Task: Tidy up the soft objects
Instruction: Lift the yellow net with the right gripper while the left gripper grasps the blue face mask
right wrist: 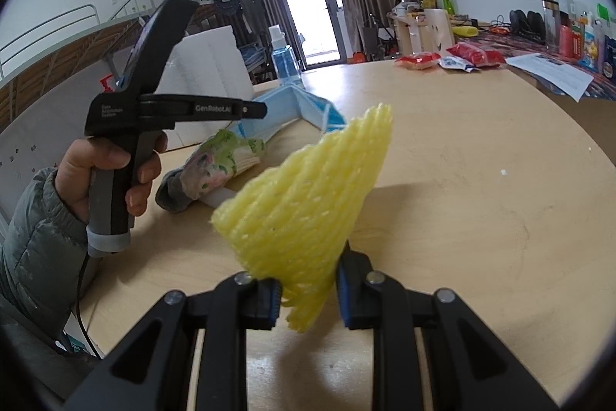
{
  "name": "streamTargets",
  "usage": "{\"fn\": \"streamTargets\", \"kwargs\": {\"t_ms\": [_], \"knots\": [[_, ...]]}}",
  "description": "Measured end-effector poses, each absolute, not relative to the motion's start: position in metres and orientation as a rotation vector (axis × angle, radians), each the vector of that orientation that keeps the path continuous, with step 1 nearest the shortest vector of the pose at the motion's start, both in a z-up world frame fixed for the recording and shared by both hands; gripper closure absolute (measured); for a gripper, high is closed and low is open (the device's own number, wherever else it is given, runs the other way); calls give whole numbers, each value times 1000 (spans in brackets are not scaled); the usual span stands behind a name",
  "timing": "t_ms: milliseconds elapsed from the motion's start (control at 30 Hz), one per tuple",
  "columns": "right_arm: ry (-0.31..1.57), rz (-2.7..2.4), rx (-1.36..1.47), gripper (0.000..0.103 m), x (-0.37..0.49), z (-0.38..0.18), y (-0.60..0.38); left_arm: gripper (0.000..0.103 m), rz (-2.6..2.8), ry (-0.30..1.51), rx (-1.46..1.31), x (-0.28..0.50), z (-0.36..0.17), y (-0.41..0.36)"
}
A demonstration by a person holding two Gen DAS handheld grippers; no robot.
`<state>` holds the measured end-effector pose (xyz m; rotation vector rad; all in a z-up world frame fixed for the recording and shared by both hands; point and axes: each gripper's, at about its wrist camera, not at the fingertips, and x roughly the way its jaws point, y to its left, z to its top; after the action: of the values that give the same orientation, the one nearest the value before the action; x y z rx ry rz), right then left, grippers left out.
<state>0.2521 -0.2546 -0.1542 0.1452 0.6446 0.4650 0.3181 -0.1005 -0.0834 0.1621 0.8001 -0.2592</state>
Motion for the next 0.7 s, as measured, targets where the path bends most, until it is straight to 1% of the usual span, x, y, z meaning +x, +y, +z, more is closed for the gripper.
{"fn": "streamTargets", "kwargs": {"t_ms": [267, 300, 333, 433, 700], "knots": [[642, 471, 155, 76, 249, -156, -254, 79, -257, 842, 188, 331, -92, -107], [641, 470, 158, 76, 248, -156, -254, 83, -256, 840, 183, 330, -92, -106], [641, 469, 160, 76, 248, -156, -255, 92, -253, 836, 182, 330, -92, -107], [639, 463, 167, 76, 248, -156, -258, 97, -252, 809, 183, 326, -87, -106], [634, 444, 173, 76, 241, -153, -261, 98, -297, 707, 156, 303, -54, -103]]}}
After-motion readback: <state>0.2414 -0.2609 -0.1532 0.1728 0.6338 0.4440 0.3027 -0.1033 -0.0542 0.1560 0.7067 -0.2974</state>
